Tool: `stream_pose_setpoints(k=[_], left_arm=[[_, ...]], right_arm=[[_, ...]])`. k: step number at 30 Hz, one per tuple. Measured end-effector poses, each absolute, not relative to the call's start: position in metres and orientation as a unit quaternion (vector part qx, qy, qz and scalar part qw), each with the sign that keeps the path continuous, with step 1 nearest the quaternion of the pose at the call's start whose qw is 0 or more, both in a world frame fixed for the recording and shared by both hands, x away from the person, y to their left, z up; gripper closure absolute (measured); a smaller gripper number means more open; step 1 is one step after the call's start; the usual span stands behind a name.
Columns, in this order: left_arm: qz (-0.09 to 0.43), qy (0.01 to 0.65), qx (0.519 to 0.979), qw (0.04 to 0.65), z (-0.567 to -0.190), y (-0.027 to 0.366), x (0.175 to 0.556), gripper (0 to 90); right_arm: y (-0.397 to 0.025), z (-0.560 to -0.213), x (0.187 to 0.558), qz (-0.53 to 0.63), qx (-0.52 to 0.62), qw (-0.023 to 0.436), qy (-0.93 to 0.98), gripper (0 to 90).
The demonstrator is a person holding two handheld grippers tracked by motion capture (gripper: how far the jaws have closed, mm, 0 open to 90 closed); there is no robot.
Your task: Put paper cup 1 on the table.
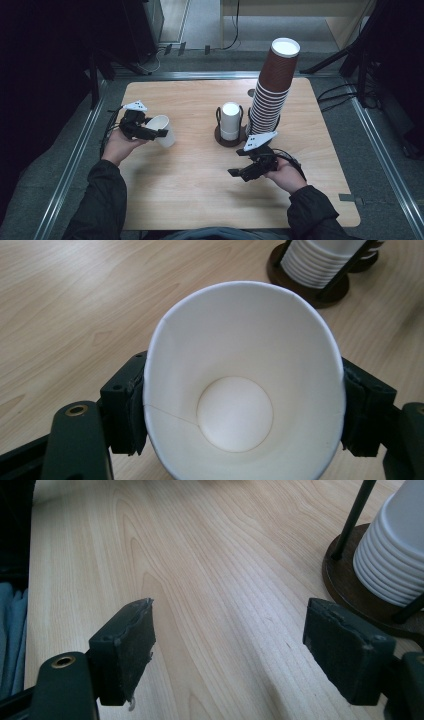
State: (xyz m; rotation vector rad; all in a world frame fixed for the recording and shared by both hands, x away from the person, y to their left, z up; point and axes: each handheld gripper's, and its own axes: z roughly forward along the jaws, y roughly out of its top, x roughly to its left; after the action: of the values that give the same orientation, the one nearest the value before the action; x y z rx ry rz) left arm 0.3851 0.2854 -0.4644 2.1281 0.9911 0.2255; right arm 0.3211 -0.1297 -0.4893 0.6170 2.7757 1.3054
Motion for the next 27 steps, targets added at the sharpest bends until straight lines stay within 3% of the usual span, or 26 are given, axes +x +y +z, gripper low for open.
stream_pose_setpoints(k=[11,27], left_arm=[[0.141,0.409,0.830,0.351,-0.470,0.292,0.393,21.3],[0.130,0.417,0.839,0.325,-0.483,0.291,0.398,18.9]], right_arm=[[-0.133,-0.490,0.320,0.414,0.203,0.005,0.887,20.9],[-0.132,-0.491,0.321,0.415,0.202,0.003,0.887,20.9]])
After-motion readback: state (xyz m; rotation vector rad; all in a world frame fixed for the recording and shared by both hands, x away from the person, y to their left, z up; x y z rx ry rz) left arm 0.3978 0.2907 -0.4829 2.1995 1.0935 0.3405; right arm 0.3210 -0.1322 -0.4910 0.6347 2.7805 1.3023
